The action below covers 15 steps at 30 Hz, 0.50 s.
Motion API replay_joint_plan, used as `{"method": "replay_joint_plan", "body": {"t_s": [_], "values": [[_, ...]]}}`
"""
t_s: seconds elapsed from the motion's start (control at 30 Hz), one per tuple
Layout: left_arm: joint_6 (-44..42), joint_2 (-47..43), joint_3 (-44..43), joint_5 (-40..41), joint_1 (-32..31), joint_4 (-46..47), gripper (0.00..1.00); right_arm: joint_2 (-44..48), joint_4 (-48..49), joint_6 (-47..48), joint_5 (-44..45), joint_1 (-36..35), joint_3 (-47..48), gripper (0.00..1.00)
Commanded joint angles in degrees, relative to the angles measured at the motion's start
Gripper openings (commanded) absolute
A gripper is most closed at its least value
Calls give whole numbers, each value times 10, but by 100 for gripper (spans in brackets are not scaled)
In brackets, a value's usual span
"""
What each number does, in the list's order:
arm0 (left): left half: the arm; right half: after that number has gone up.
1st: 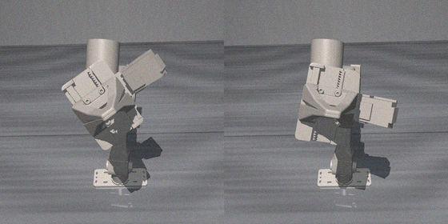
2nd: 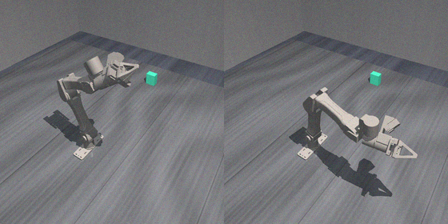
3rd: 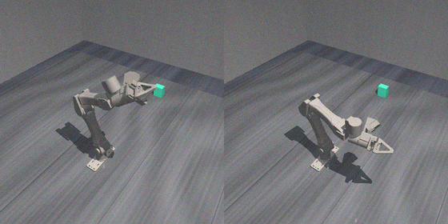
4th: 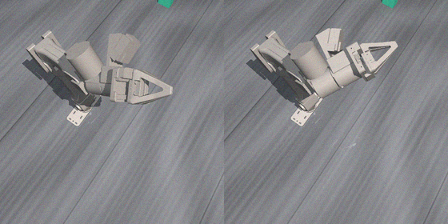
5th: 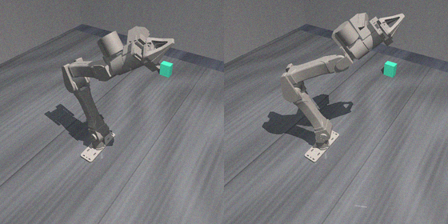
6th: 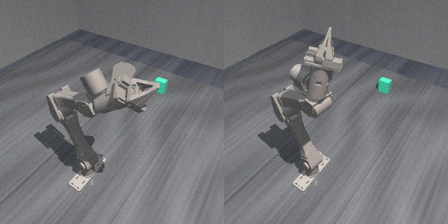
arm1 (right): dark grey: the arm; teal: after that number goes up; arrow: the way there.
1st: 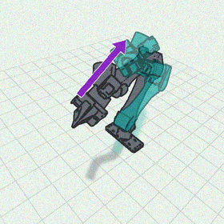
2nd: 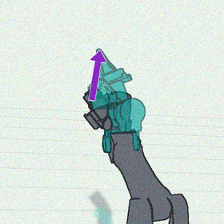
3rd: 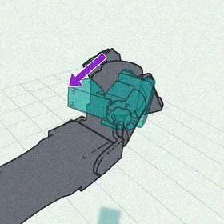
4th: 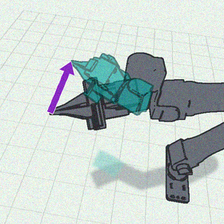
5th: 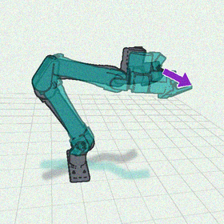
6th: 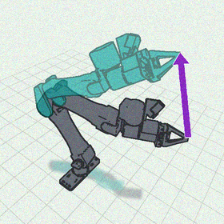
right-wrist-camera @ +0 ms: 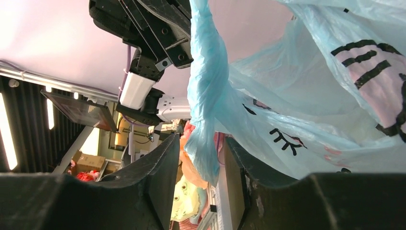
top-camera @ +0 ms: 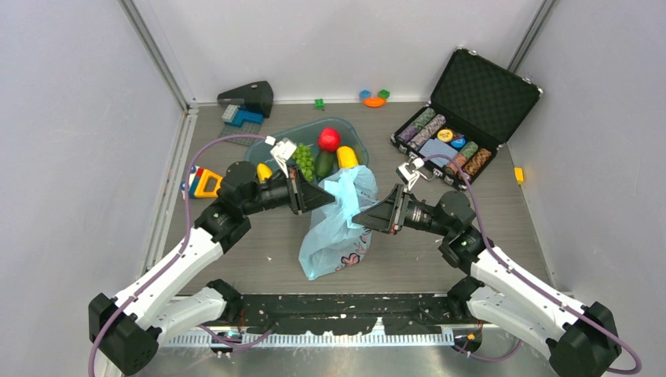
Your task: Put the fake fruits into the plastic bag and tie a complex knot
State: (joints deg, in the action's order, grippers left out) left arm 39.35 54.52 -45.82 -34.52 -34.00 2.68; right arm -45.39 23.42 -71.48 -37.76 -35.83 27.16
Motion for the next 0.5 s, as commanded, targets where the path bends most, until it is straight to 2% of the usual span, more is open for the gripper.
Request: {"method": "replay_joint_plan", "body": {"t_s": [0.0,0.13,0.27,0.4,0.47], "values": [[-15,-9,0,-2,3,7,0,-16,71,-20,-4,-8,7,45],[-16,-10,0,-1,3,7,0,-30,83,-28,-7,-11,5,38],[-16,-13,1,17,3,3,0,-36,83,-33,-8,-11,0,22],[-19,-14,-3,72,6,-33,0,-43,73,-32,-10,-11,-13,8],[-20,-11,-7,88,14,-67,0,-50,71,-35,-14,-11,-22,5]]}}
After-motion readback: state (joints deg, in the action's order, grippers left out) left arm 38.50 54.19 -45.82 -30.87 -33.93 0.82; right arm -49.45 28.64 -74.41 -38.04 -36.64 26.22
